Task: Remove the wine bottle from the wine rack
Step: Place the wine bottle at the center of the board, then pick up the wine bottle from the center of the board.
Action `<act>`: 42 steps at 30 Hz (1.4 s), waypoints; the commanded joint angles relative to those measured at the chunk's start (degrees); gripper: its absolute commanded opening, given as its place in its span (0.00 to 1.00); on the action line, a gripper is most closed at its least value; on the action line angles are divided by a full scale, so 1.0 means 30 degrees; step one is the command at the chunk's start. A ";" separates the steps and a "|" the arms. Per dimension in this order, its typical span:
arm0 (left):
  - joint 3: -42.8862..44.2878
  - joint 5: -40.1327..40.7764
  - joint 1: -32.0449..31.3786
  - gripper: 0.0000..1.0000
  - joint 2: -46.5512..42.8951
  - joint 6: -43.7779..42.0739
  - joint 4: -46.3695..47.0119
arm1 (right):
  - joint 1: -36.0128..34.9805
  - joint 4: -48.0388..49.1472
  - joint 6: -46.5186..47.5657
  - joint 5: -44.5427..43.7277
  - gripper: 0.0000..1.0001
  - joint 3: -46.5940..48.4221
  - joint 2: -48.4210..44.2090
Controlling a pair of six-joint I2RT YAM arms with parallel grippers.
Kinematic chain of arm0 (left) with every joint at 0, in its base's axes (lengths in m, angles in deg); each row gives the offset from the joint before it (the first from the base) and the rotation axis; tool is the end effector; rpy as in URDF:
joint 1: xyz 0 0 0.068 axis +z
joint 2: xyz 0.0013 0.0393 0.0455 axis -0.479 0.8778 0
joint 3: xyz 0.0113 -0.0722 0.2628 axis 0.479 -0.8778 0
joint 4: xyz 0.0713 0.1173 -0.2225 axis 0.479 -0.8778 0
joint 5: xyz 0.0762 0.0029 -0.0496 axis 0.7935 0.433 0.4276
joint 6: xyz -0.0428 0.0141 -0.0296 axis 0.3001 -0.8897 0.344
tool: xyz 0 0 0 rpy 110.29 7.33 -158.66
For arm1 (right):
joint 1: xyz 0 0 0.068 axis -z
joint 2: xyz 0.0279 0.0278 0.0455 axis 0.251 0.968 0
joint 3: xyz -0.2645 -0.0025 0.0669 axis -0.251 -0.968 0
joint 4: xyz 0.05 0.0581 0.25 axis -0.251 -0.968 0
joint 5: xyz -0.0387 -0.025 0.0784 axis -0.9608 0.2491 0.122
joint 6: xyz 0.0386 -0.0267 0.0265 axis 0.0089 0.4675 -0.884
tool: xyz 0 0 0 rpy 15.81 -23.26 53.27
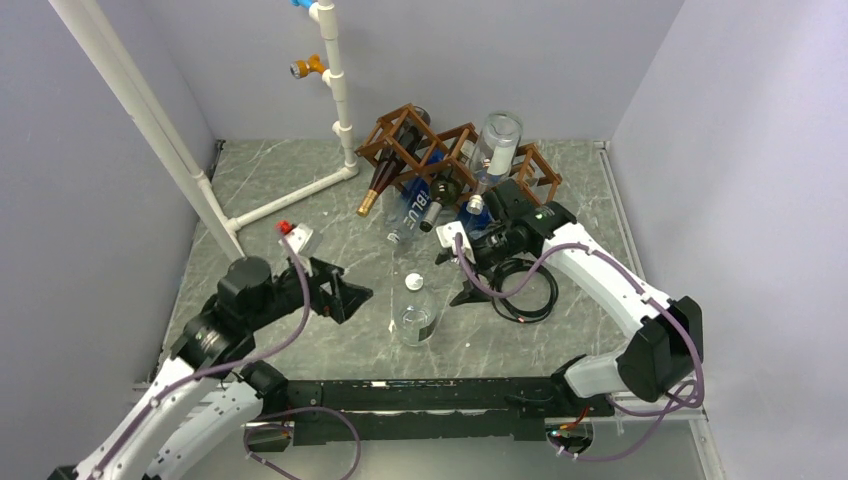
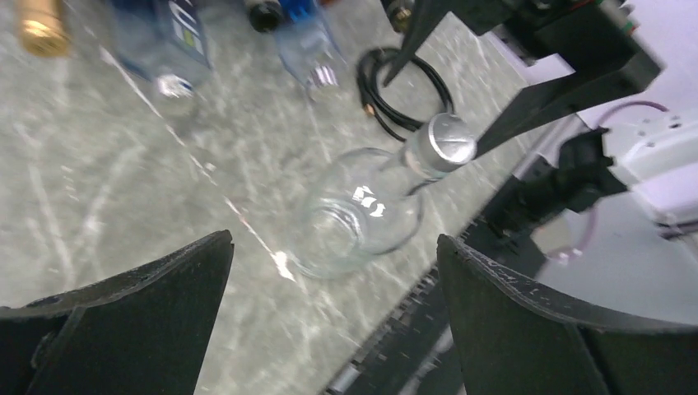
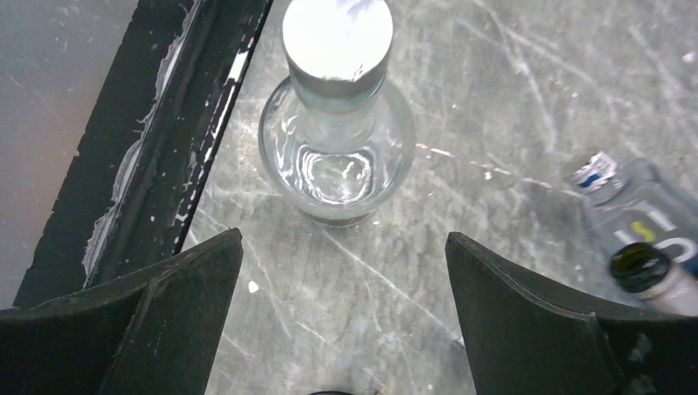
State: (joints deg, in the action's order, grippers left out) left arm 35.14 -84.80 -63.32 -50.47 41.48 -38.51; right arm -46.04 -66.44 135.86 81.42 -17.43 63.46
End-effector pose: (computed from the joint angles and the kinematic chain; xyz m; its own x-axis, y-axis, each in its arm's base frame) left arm 0.1053 -0.0858 0.3305 -0.5229 -0.0770 -0.8489 0.6239 0.6440 -0.4427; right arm 0.2057 0.1600 0.2927 0.1913 -0.4921 -0.8493 -0.9589 -0.2785 -0.0546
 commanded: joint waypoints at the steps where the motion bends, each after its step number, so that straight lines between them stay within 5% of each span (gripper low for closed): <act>1: -0.2541 0.2970 0.0052 1.00 -0.3089 -0.2587 0.2923 | -0.0320 -0.2346 0.0695 0.0627 0.96 0.2598 0.0516; 12: -0.2941 0.3024 0.0052 1.00 -0.4826 -0.4268 0.1417 | -0.2501 -0.3791 -0.0316 0.0139 0.93 0.7508 0.3636; 20: -0.2607 0.3231 0.0052 0.99 -0.4477 -0.4551 0.1064 | -0.4876 -0.3346 -0.1061 -0.1749 0.81 0.7502 0.4656; 32: -0.2606 0.3336 0.0052 0.99 -0.4485 -0.4587 0.1104 | -0.5230 -0.3092 -0.1108 -0.2163 0.69 0.7198 0.4723; 37: -0.2548 0.3349 0.0052 1.00 -0.4360 -0.4557 0.0999 | -0.5234 -0.3413 -0.0950 -0.1927 0.58 0.7454 0.4604; 42: -0.2548 0.3438 0.0052 0.99 -0.4360 -0.4542 0.0971 | -0.5233 -0.3853 -0.0551 -0.1608 0.37 0.7473 0.4447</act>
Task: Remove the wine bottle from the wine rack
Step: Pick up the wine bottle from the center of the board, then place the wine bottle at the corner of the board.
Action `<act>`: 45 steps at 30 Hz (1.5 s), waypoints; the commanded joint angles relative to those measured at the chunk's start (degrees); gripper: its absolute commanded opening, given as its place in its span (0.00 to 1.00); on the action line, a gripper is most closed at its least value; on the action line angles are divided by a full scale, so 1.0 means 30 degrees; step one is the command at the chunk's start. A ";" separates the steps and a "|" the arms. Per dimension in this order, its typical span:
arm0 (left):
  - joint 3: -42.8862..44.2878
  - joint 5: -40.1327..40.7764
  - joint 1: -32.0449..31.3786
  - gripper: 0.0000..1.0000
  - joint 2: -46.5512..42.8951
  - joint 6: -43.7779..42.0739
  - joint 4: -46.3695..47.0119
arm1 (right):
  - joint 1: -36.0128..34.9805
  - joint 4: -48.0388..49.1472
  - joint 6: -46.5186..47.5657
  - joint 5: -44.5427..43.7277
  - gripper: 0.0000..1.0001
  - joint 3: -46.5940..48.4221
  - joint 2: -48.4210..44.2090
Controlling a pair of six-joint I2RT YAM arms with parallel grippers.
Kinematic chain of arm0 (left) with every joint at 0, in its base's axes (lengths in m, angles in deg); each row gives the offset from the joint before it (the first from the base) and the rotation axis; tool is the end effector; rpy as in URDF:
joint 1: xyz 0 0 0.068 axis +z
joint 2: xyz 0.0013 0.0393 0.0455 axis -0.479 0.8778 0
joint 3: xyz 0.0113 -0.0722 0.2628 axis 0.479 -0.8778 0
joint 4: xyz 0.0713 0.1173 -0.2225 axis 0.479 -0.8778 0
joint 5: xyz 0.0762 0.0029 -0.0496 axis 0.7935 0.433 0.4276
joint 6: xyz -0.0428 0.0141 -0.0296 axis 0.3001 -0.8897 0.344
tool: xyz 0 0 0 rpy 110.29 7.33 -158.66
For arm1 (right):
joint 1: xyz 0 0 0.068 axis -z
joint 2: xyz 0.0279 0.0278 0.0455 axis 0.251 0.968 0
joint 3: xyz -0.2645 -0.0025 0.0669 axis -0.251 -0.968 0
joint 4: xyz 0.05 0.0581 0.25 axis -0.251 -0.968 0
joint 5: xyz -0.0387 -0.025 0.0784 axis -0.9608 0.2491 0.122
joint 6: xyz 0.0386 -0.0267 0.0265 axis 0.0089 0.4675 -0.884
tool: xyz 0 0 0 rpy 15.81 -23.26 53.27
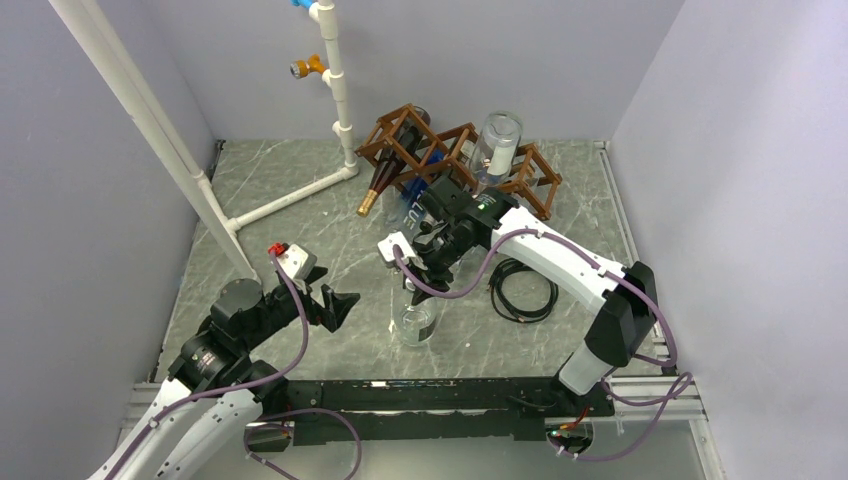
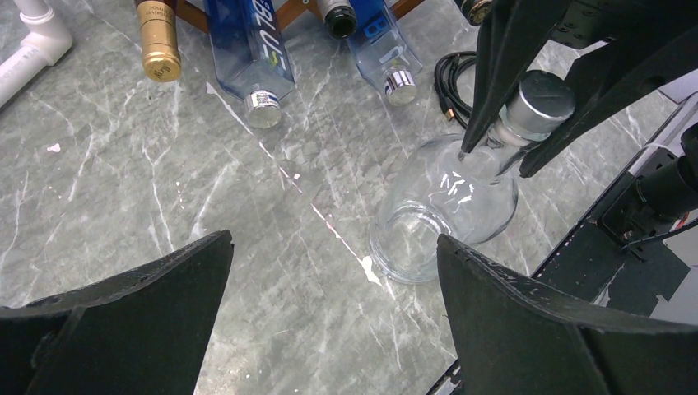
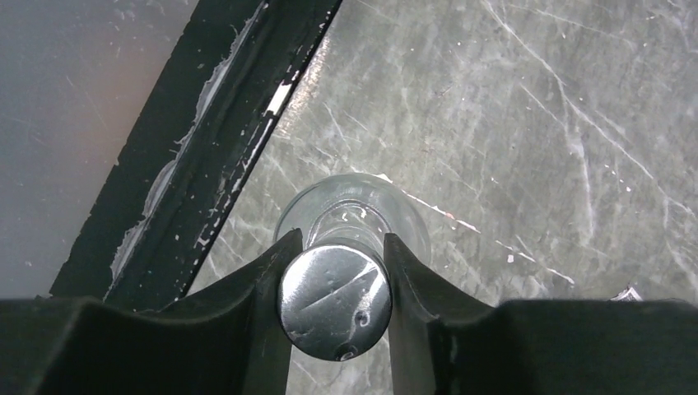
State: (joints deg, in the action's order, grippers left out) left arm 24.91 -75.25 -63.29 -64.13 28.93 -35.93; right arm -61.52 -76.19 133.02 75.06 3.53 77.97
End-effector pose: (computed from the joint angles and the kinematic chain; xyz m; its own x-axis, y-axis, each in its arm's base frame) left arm 0.0830 -0.0633 0.2991 -0.2751 -0.0117 -0.9614 0.6334 0.7500 -0.1904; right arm 0.1985 0.2515 0.3213 0.2792 -0.5522 -0.7856 -0.8862 -0.4632 0.0107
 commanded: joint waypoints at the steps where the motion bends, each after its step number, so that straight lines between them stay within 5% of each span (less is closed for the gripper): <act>1: 0.0840 0.0254 0.0045 1.00 0.0194 -0.0351 0.0106 | -0.0072 -0.0695 0.0429 0.0545 0.32 0.0499 -0.0471; 10: 0.0862 0.0309 0.0045 0.99 0.0231 -0.0348 0.0032 | 0.0200 -0.2470 0.1758 0.0880 0.00 0.0464 -0.1356; 25: 0.0907 0.0473 0.0045 0.99 0.0139 -0.0316 0.0018 | 0.5447 -0.5092 0.3947 0.1874 0.00 -0.0576 -0.5322; 45: 0.0847 -0.0046 0.0046 0.99 -0.0619 -0.0257 0.0282 | 1.6390 -0.4812 0.2906 0.2066 0.00 -0.1213 -0.7994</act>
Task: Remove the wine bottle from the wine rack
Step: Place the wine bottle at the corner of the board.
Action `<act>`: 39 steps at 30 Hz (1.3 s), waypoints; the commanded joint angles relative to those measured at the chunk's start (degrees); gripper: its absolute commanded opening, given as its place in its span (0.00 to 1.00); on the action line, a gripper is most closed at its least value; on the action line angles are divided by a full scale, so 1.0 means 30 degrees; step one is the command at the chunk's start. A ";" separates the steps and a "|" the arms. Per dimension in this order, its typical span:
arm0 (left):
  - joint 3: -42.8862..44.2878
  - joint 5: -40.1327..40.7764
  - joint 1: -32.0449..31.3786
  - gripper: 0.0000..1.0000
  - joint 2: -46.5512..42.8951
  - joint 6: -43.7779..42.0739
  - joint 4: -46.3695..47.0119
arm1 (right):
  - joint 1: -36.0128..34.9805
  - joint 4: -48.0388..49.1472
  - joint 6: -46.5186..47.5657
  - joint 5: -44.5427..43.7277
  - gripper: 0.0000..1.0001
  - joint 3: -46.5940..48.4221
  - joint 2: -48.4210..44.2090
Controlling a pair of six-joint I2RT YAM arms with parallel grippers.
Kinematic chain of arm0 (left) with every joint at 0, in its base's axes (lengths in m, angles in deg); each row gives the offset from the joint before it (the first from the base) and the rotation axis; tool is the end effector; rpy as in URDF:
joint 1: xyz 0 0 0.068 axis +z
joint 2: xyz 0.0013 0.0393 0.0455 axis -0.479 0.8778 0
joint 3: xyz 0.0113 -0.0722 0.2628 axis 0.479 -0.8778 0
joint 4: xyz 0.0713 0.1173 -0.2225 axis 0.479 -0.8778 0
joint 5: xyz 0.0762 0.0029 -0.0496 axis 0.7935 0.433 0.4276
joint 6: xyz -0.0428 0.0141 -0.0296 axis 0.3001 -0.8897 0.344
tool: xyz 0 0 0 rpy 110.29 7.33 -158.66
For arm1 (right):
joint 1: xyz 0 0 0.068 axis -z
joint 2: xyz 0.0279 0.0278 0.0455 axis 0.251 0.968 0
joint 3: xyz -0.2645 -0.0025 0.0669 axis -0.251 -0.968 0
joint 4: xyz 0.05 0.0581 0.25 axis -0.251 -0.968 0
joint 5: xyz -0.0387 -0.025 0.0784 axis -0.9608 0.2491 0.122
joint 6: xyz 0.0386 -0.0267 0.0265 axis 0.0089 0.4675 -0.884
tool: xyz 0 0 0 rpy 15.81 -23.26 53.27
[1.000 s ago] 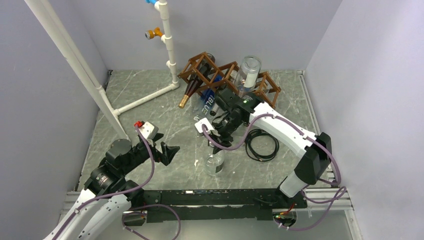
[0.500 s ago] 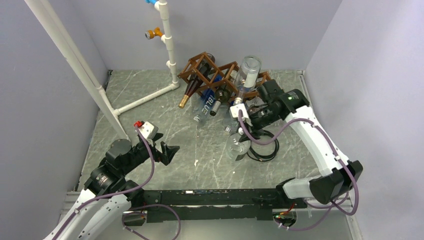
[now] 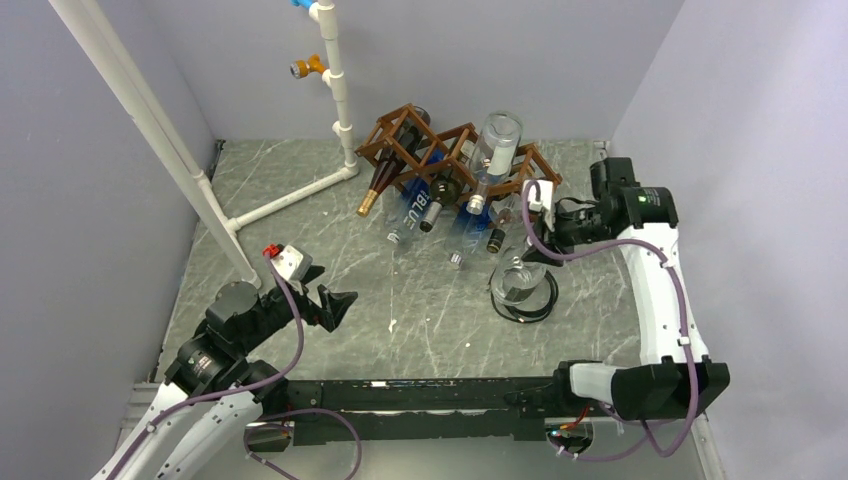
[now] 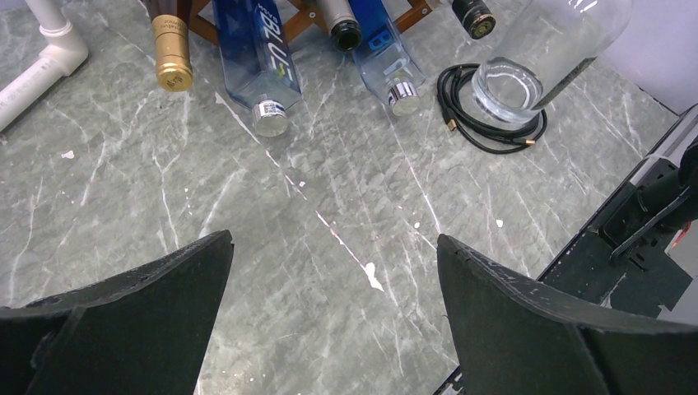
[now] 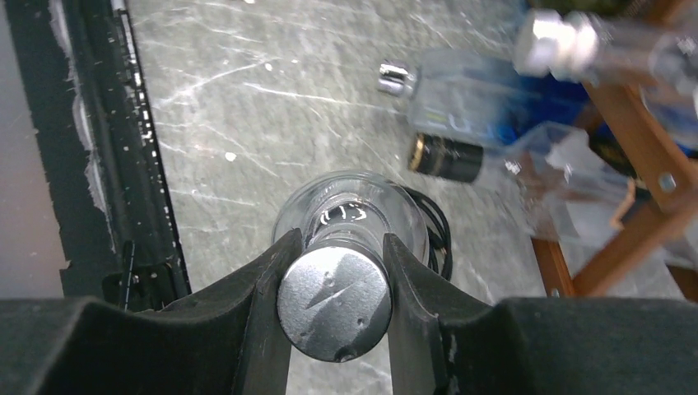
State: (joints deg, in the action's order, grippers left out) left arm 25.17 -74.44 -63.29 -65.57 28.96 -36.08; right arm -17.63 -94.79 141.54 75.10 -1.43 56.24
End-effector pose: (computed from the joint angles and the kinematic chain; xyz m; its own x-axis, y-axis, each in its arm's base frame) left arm 0.0791 -0.0599 0.3023 -0.2522 -0.0285 -0.9673 0.6273 0.7563 -0.1859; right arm 0.1956 0.0371 0.3766 -0.0621 -0.6274 -0.7762 -0.9790 0.1894 -0.0748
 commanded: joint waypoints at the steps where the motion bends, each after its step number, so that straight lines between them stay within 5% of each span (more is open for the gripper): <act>1: 0.0772 -0.0328 0.0045 1.00 -0.0145 -0.0265 0.0303 | 0.2356 0.1445 0.0062 0.2098 0.00 0.0454 -0.0665; 7: 0.0774 -0.0246 0.0045 1.00 -0.0197 -0.0292 0.0241 | 0.5770 0.2116 -0.0587 0.2123 0.00 0.0946 0.0406; 14: 0.0862 -0.0469 0.0045 1.00 -0.0047 -0.0324 0.0201 | 0.7589 0.6610 -0.4639 0.0478 0.00 0.0746 0.0676; 29: 0.0980 -0.1756 0.1849 1.00 0.0538 0.0129 0.0028 | 0.7795 1.8298 -1.3786 -0.6242 0.00 0.0496 0.2836; 39: 0.0828 -0.3160 0.2509 1.00 0.1251 0.0020 0.0705 | 0.7433 2.2224 -1.7027 -0.8447 0.00 0.1273 0.5763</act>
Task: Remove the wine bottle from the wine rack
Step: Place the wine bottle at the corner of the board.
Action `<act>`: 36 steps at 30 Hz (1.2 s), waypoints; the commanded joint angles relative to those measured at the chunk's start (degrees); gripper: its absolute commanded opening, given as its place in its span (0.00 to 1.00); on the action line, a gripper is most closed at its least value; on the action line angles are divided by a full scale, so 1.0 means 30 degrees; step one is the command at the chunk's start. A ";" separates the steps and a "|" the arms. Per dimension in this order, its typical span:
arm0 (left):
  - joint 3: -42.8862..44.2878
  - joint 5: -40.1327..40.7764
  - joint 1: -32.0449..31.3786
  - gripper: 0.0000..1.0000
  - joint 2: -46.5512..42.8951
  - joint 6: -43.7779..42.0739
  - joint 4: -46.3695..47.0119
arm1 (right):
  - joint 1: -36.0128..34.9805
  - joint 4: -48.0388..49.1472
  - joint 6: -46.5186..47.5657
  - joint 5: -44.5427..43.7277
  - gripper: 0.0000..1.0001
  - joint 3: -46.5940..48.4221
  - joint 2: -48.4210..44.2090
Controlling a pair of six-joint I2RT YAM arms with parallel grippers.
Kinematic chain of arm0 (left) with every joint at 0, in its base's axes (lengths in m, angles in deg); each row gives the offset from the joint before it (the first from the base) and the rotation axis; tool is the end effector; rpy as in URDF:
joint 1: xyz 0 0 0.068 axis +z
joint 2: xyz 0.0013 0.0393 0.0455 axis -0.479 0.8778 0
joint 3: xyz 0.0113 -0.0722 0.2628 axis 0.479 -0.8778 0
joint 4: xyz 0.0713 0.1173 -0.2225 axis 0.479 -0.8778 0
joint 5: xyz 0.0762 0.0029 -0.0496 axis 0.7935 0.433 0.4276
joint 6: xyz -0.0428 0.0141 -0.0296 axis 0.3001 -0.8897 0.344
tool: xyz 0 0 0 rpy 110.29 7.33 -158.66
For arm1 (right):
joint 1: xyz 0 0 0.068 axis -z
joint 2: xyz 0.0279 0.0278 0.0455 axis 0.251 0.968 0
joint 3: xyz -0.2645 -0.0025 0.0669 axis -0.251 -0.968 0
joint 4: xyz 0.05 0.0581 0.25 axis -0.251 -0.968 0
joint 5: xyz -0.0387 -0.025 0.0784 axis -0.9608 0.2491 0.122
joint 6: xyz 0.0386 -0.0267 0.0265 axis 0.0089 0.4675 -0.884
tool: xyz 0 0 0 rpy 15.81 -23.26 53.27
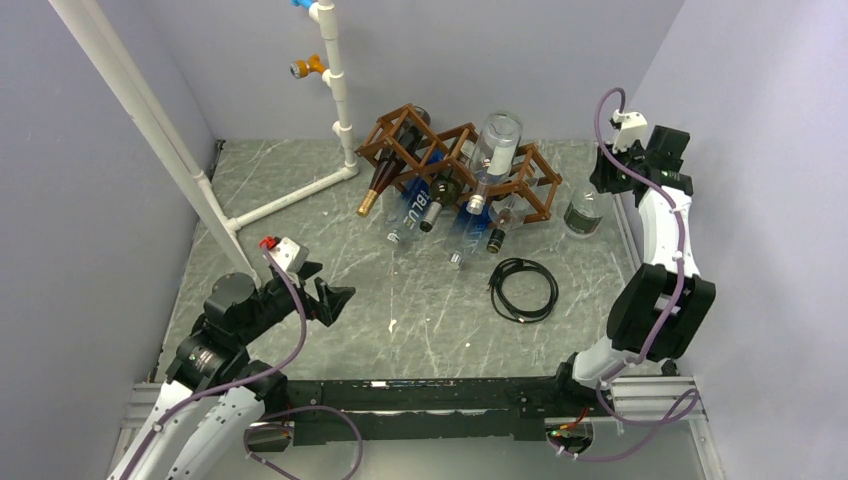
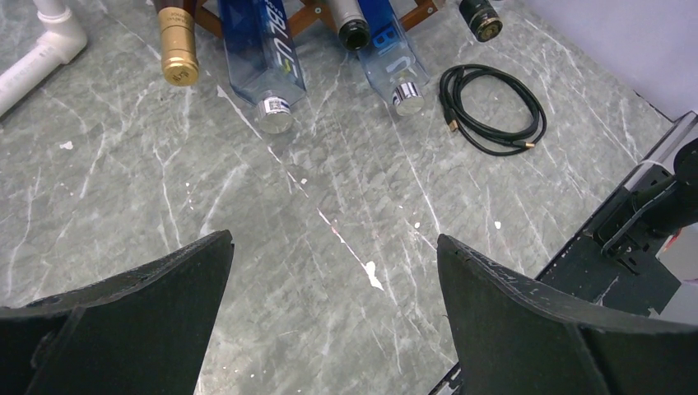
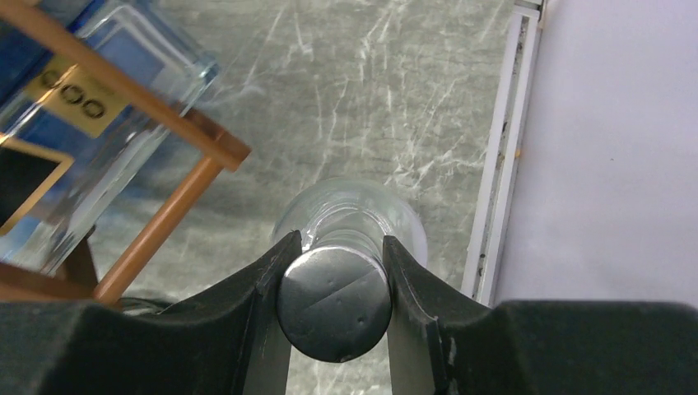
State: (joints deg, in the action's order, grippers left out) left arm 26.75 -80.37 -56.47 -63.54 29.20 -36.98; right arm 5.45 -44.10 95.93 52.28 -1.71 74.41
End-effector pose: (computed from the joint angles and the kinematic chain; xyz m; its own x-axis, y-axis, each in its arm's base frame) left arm 0.0866 -0.0548 0.3070 -0.2832 -0.0404 -0.9582 0.6070 0.7660 -0.2117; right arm 0.3352 -0.1058 0.3404 -0.5189 -0.1899 -0.8335 -0.2326 0.9696 -0.0761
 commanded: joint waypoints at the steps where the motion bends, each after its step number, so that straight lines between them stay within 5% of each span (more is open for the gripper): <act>1: 0.0308 -0.1338 0.0343 1.00 0.0699 -0.0038 0.1032 | -0.0377 0.5670 -0.2005 -0.1195 0.00 0.1410 -0.0156; 20: 0.0074 -0.2901 0.1756 1.00 0.0689 0.0169 0.1642 | -0.3202 0.9132 -0.5735 -0.8338 0.00 0.5570 0.4730; 36: 0.0133 -0.3027 0.2016 1.00 0.1214 0.0135 0.1632 | -0.3294 0.7711 -0.8184 -0.6596 0.04 0.9269 0.7954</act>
State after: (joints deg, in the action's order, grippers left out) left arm 26.73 -87.91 -51.08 -60.52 29.48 -34.38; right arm -4.27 -29.05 72.89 30.89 21.22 100.96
